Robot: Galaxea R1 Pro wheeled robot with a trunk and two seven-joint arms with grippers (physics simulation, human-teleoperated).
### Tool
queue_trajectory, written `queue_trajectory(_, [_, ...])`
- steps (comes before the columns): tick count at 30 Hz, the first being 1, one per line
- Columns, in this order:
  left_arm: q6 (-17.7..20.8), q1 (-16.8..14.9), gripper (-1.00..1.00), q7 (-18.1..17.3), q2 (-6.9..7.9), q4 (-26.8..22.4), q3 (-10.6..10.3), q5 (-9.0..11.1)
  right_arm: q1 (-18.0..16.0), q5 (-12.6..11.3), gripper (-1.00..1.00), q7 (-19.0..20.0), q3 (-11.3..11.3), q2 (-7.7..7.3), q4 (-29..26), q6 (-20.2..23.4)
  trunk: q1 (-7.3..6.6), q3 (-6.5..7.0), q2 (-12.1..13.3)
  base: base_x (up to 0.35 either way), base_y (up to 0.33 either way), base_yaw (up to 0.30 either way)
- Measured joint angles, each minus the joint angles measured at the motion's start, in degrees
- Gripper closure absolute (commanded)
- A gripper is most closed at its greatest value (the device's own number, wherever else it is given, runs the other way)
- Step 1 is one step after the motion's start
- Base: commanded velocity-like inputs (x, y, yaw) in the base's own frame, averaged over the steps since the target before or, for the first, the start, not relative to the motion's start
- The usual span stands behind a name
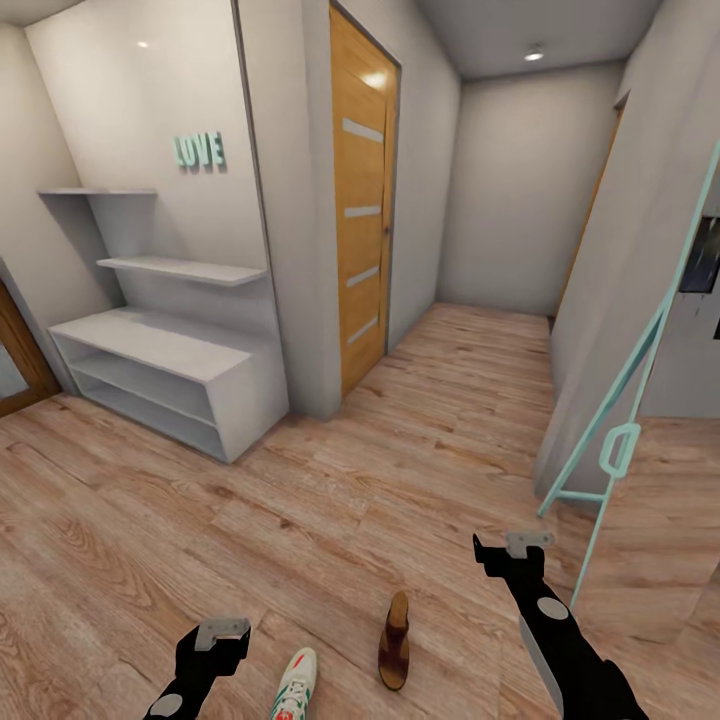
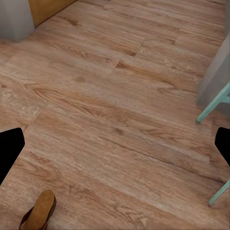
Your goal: Pick up the two gym shoes and the two sandals from the corridor floor and place them onto the hallstand (shoe rack) in the corridor, making sure they are on the rack and not on the floor. Arrange them so the two gym shoes are next to each other and the two sandals are next to each other.
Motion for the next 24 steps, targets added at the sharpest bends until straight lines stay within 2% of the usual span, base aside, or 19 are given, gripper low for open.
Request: queue_trajectory(24, [-0.20, 0.00, -1.00, 0.01, -0.01, 0.01, 0.05, 0.18, 0.00, 0.00, -1.00, 0.00, -0.13, 0.01, 0.01, 0.13, 5.27, -4.66, -9.63, 0.000, 0.000, 0.000])
